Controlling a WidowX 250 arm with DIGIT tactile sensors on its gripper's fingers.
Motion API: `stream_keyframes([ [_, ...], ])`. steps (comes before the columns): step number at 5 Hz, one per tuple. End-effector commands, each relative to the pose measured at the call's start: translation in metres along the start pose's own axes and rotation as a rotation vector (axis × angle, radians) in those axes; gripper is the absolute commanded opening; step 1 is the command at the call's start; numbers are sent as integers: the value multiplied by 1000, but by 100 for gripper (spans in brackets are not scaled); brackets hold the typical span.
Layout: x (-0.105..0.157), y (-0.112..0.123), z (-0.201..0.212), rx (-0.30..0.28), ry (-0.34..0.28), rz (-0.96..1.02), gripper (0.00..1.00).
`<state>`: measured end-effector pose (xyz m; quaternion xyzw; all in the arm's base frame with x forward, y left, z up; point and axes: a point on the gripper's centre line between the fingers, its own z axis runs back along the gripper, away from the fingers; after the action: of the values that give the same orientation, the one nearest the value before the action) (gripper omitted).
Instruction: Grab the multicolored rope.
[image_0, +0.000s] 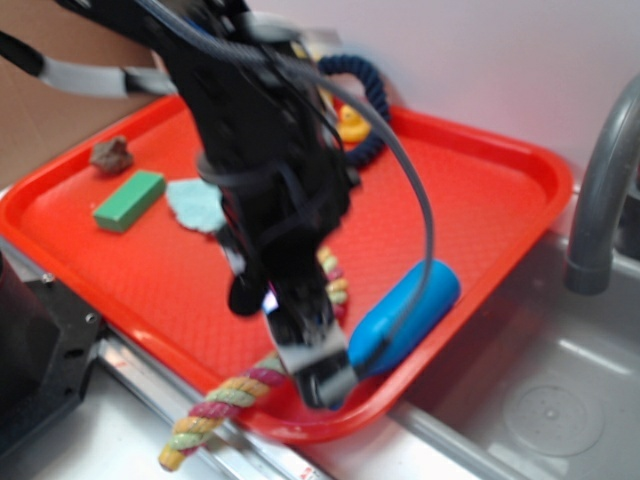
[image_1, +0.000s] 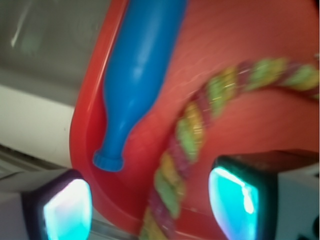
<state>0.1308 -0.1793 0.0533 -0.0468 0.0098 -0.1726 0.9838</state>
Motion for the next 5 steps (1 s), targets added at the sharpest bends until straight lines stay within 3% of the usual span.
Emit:
stream_keyframes([
  [1,-10,5,-16,-52,-16,43,100],
  [2,-16,9,-13,-54,-18,61,100],
  [4,-11,13,-26,-67,75,62,100],
  [5,-6,11,-33,-64,129,57,90],
])
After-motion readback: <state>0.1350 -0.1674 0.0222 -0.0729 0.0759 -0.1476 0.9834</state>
